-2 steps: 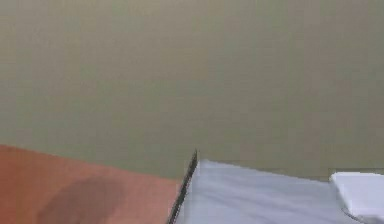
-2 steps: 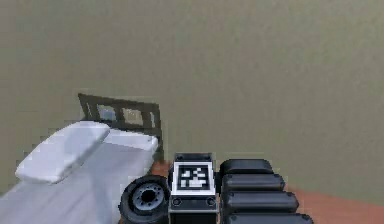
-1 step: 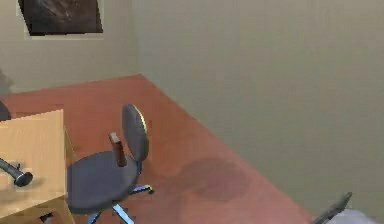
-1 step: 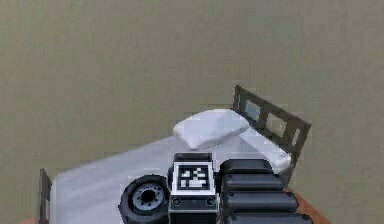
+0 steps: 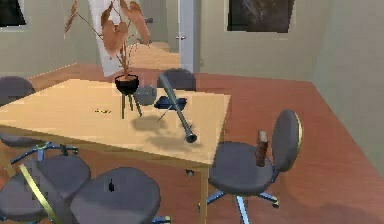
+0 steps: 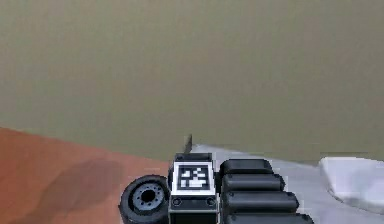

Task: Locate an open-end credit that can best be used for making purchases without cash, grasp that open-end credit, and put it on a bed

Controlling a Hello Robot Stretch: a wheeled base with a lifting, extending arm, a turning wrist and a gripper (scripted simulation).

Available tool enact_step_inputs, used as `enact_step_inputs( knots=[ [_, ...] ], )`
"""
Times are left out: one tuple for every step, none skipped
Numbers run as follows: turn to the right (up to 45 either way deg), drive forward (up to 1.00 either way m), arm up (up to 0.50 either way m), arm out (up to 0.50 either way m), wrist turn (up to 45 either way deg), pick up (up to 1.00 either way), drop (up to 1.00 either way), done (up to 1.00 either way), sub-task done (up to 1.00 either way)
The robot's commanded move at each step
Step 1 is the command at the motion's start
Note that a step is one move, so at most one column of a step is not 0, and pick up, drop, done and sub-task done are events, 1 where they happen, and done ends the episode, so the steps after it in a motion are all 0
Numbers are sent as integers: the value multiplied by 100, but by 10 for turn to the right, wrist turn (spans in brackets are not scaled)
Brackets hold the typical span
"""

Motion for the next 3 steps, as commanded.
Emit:
enact_step_inputs(
  knots=[
    [-240, 0, 0, 0, 0, 0, 0, 0, 0],
    [450, 0, 0, 0, 0, 0, 0, 0, 0],
    [450, 0, 0, 0, 0, 0, 0, 0, 0]
  ],
)
